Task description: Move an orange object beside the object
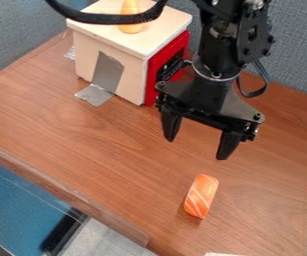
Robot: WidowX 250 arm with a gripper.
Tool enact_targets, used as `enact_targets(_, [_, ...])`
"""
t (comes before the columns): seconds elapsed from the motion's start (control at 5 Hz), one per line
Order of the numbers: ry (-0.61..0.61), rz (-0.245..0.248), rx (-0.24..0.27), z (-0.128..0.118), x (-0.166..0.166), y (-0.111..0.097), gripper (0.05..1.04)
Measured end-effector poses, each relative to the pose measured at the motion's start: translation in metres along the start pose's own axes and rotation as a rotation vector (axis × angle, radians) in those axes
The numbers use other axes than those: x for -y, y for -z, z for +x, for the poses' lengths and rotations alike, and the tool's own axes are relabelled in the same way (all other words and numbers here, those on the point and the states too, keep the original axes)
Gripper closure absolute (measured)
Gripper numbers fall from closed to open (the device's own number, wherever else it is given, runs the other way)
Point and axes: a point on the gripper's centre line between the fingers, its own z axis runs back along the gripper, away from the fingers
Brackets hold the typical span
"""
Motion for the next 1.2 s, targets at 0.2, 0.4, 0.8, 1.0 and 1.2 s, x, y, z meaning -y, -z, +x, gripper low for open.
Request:
enact_targets(0.2, [-0.001,0.012,-0.021,-0.002,-0.001,0.006,0.083])
enact_targets(0.4, [-0.06,0.029,-0.002,0.015,-0.012,-0.004,0.083])
enact_targets(0.8, [-0.163,0.026,0.081,0.061,-0.028,-0.031,0.083])
enact_targets(1.0, [-0.216,0.045,0.101,0.083,-0.043,-0.037,0.083])
enact_targets(1.2, [-0.274,0.074,0.109,0.103,-0.068,-0.038,0.083])
